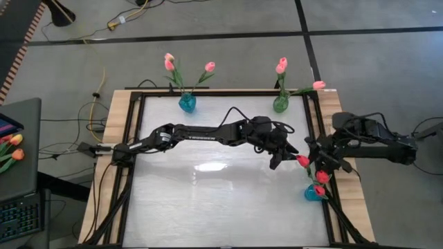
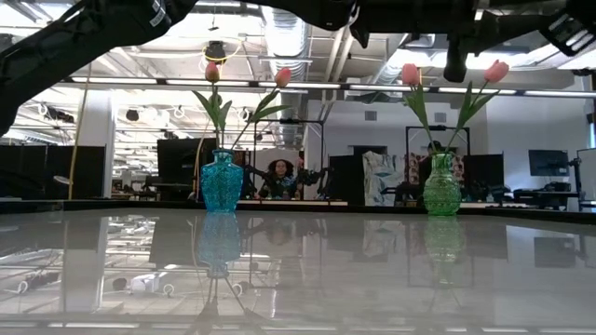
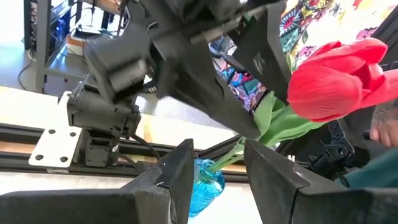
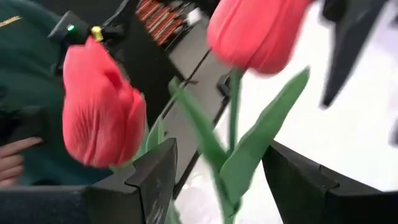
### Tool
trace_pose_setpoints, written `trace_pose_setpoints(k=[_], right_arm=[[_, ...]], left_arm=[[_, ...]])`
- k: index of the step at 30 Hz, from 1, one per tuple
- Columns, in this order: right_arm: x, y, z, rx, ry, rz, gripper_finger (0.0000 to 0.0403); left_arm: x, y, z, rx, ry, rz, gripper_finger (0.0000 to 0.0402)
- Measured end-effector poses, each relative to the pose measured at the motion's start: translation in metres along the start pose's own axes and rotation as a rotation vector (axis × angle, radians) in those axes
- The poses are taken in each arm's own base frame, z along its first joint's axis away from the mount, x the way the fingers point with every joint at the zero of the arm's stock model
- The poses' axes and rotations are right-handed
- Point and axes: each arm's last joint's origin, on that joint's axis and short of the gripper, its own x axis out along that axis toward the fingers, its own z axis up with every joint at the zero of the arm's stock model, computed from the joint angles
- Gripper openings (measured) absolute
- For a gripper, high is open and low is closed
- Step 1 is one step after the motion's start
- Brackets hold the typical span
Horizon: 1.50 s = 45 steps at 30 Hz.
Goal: Sort flowers into vase by color
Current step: Put the red tulip into the bottom blue vase, then return to Home Position
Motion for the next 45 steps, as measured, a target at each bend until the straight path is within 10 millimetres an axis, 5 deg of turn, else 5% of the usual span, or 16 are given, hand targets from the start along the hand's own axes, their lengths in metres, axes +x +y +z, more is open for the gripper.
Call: trace_pose_setpoints(k=[15,26,33,40,45], right_arm=[[-0.029,0.024,0.017,-0.126,-0.06,-0.354,0.026],[-0.058,0.039,0.025,-0.174,-0.248,-0.78,0.025],[-0.069,0.044,0.009,-0.197,-0.531,-0.832,0.0173],[-0.053,0.022,-0.005,-0.188,-0.639,-0.831,0.0024],[-0.03,-0.005,-0.01,-0.117,-0.62,-0.833,0.0021]], left_arm=[[-0.005,0.011,0.006,-0.004,-0.036,0.09,0.0128],[-0.063,0.017,0.057,-0.018,0.016,0.382,0.0128],[-0.086,-0.015,0.086,0.073,-0.019,0.435,0.0128],[-0.101,-0.035,0.094,0.153,0.046,0.458,0.0099],[-0.107,-0.033,0.087,0.214,0.183,0.377,0.0045]])
